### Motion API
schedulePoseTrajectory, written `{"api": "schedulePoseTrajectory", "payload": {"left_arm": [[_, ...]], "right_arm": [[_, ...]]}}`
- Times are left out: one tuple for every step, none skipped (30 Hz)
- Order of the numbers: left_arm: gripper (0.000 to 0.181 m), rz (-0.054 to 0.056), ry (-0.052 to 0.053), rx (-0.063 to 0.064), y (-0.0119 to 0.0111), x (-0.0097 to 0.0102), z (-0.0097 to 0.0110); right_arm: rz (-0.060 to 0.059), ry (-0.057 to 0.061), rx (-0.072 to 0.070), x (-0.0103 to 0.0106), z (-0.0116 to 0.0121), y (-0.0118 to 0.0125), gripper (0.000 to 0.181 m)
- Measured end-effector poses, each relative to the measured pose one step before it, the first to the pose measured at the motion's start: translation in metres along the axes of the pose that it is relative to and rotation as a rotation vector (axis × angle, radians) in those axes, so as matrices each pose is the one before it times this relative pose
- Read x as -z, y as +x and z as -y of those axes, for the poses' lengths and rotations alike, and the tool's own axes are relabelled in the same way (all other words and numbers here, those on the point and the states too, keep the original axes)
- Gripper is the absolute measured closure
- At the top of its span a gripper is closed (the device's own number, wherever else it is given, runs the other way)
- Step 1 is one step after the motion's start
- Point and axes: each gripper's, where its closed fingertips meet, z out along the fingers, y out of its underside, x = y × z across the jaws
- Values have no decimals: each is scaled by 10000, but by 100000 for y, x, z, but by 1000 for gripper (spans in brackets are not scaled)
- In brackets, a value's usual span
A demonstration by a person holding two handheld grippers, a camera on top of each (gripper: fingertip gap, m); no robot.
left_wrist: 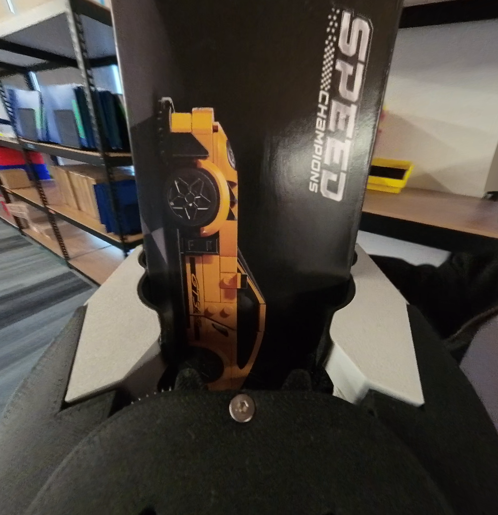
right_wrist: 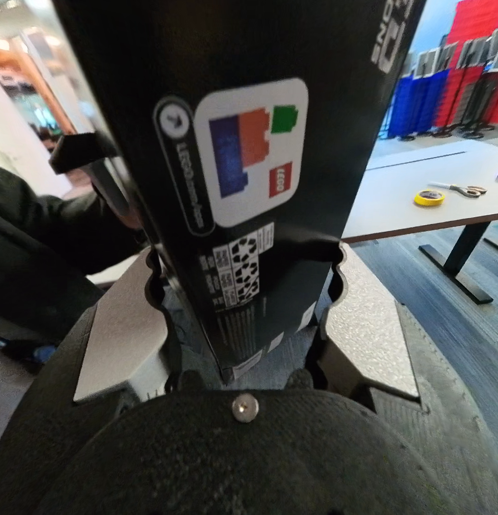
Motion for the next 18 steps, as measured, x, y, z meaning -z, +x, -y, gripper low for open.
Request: {"api": "schedulePoseTrajectory", "payload": {"left_arm": [[46, 260, 60, -133, -1873, -361, -773], [46, 313, 51, -59, -1954, -204, -829], [46, 322, 107, 27, -2023, -45, -765], [46, 348, 104, 137, -2121, 115, -730], [46, 369, 82, 192, -2201, 218, -685], [47, 347, 81, 122, -2251, 248, -627], [46, 295, 70, -10, -2275, 251, -591], [47, 266, 17, -83, -2313, 273, -596], [47, 275, -5, -65, -2396, 285, -536], [47, 263, 48, -48, -2483, 296, -411], [47, 238, 68, -14, -2557, 325, -337], [46, 221, 49, 17, -2571, 348, -281], [46, 188, 40, -9, -2565, 353, -209], [46, 138, 27, -65, -2525, 338, -157], [46, 125, -6, -77, -2515, 309, -159], [47, 154, -25, -19, -2509, 266, -156], [47, 167, -30, 21, -2427, 230, -138], [47, 160, -21, -67, -2286, 165, -133]], "right_arm": [[222, -402, 102, -843, -539, 1913, 60], [263, -400, 15, -1033, -593, 1843, 61], [289, -310, -10, -1192, -509, 1740, 61], [328, -227, -58, -1336, -372, 1668, 61], [358, -173, -69, -1427, -244, 1658, 61], [333, -203, -8, -1484, -190, 1711, 61], [277, -223, 116, -1525, -106, 1805, 61], [242, -220, 184, -1577, -22, 1868, 61], [248, -167, 159, -1637, 89, 1907, 61], [238, -114, 123, -1692, 177, 1927, 61], [215, -98, 90, -1732, 244, 1939, 61], [211, -73, 51, -1755, 305, 1897, 61], [182, -42, 49, -1740, 380, 1887, 61], [130, -35, 93, -1733, 422, 1893, 61], [116, -76, 79, -1701, 396, 1889, 61], [146, -137, 17, -1658, 390, 1864, 61], [175, -135, 42, -1552, 421, 1815, 60], [172, -69, 87, -1448, 458, 1789, 60]]}}
